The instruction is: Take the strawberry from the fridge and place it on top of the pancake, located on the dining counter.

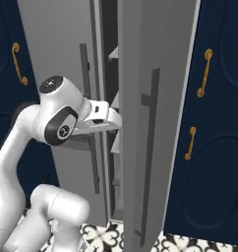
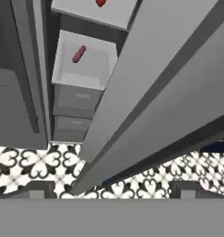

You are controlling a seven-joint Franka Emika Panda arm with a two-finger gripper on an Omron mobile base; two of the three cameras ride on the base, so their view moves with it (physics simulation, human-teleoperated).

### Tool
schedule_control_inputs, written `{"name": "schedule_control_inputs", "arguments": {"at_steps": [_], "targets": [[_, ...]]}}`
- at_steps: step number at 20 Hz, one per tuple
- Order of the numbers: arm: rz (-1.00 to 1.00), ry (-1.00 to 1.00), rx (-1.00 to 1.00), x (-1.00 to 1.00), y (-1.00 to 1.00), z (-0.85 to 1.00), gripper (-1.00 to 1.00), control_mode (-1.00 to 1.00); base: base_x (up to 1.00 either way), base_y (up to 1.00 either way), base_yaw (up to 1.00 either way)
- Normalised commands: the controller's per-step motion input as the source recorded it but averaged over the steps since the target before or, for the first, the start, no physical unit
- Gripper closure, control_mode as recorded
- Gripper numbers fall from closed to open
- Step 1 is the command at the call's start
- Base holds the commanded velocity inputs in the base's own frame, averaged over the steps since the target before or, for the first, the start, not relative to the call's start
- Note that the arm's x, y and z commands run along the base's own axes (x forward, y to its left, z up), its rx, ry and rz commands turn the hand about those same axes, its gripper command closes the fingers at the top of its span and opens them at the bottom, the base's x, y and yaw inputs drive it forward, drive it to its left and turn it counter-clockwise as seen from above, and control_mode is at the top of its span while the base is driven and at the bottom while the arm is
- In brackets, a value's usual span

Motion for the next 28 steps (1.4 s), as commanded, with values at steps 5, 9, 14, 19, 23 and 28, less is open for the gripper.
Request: {"name": "schedule_control_inputs", "arguments": {"at_steps": [5, 9, 14, 19, 23, 28], "targets": [[-0.03, 0.25, -0.71, 0.94, 0.38, 0.16, -1.0, -1.0, 0.0, 0.0, 0.0], [-0.03, 0.23, -0.36, 1.0, -0.67, -0.27, -1.0, -1.0, 0.0, 0.0, 0.0], [-0.03, 0.12, -0.33, 0.81, -0.69, -0.02, -1.0, -1.0, 0.0, 0.0, 0.0], [-0.09, 0.06, -0.2, 0.1, -0.68, 0.0, -1.0, -1.0, 0.0, 0.0, 0.0], [-0.19, 0.13, -0.06, 0.0, -0.99, 0.0, -1.0, -1.0, 0.0, 0.0, 0.0], [-0.17, 0.15, -0.03, 0.0, -1.0, 0.0, -1.0, -1.0, 0.0, 0.0, 0.0]]}}
